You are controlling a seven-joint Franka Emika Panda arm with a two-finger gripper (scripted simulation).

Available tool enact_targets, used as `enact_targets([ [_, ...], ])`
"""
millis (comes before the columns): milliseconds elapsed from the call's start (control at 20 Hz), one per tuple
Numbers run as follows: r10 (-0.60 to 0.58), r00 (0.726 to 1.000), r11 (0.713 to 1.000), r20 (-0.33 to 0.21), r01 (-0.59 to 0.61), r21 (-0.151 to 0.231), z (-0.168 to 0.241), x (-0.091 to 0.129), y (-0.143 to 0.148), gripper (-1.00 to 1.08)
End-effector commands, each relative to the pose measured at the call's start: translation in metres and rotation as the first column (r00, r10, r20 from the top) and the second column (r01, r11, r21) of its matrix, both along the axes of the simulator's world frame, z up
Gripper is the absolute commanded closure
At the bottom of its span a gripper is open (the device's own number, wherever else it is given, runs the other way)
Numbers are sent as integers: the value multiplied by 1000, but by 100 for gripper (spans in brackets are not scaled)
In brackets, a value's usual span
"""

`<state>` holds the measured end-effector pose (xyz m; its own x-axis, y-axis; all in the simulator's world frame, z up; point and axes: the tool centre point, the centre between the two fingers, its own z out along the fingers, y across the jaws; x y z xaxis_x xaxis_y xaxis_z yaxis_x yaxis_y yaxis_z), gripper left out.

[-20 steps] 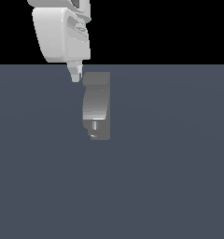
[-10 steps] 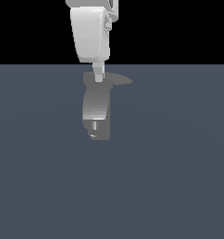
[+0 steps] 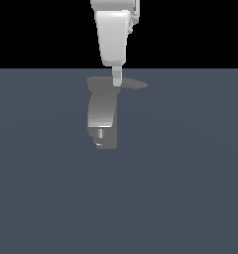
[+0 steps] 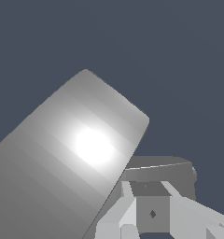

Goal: Turn on the faucet by rotating a designated handle.

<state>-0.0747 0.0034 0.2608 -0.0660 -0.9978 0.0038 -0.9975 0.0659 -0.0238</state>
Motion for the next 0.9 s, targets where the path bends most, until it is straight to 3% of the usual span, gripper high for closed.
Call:
enact_targets([
  [0, -9, 1000, 1000, -4, 9, 3, -4, 8, -14, 108],
  [850, -26, 999, 1000, -22, 26, 5, -12, 45, -76, 108],
])
